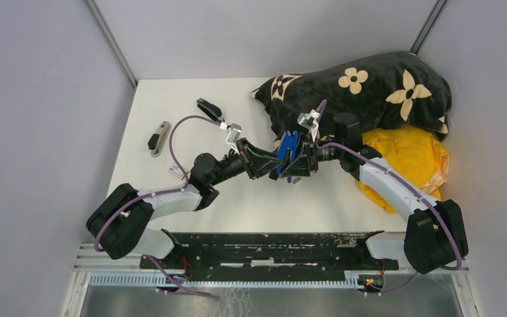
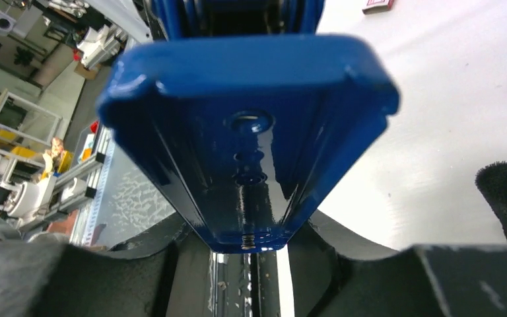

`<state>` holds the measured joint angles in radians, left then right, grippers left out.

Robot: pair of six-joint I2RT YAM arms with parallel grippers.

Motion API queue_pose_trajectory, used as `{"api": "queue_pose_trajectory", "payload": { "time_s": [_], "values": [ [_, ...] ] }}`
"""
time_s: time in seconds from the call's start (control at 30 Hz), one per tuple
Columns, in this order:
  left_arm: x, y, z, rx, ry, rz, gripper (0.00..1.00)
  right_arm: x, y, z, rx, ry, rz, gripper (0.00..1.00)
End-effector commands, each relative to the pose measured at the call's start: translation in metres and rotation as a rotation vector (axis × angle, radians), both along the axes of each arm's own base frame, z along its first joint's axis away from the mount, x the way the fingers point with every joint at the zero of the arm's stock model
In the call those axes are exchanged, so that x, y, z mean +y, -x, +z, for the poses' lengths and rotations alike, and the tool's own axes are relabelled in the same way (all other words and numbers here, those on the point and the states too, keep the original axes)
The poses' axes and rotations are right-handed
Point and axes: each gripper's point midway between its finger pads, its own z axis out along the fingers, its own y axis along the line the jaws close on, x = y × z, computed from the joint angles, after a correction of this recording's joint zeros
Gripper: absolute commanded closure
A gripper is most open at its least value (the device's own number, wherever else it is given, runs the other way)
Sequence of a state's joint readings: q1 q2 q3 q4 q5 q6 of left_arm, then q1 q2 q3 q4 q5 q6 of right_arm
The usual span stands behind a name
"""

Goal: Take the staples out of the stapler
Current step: Unload the staple at the center of the board.

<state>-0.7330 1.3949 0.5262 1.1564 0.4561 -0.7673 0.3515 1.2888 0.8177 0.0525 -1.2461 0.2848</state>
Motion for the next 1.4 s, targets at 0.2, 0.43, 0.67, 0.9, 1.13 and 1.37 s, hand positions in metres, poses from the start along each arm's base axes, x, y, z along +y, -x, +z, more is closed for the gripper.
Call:
{"api": "queue_pose_trajectory", "payload": {
  "time_s": [0.2, 0.43, 0.67, 0.9, 1.13, 1.37],
  "values": [
    [0.007, 0.012, -0.015, -0.379, -0.09, -0.084, 0.97, -0.02, -0.007, -0.049, -0.233, 0.231, 0.079, 0.88],
    [0.004, -0.003, -0.087, -0.481, -0.277, -0.111, 0.97, -0.04, -0.027, -0.111, -0.285, 0.447, 0.096, 0.91],
    [0.007, -0.032, -0.134, -0.436, -0.363, -0.094, 0.97, -0.06, -0.056, -0.149, -0.296, 0.648, 0.035, 0.93],
    [0.015, -0.044, -0.155, -0.397, -0.413, -0.083, 0.97, -0.079, -0.073, -0.151, -0.357, 0.773, -0.027, 0.94],
    [0.016, -0.051, -0.165, -0.391, -0.477, -0.075, 0.97, -0.098, -0.081, -0.153, -0.424, 0.889, -0.034, 0.94],
    [0.015, -0.054, -0.174, -0.372, -0.527, -0.073, 0.97, -0.105, -0.08, -0.154, -0.479, 0.954, -0.007, 0.94]
  ]
}}
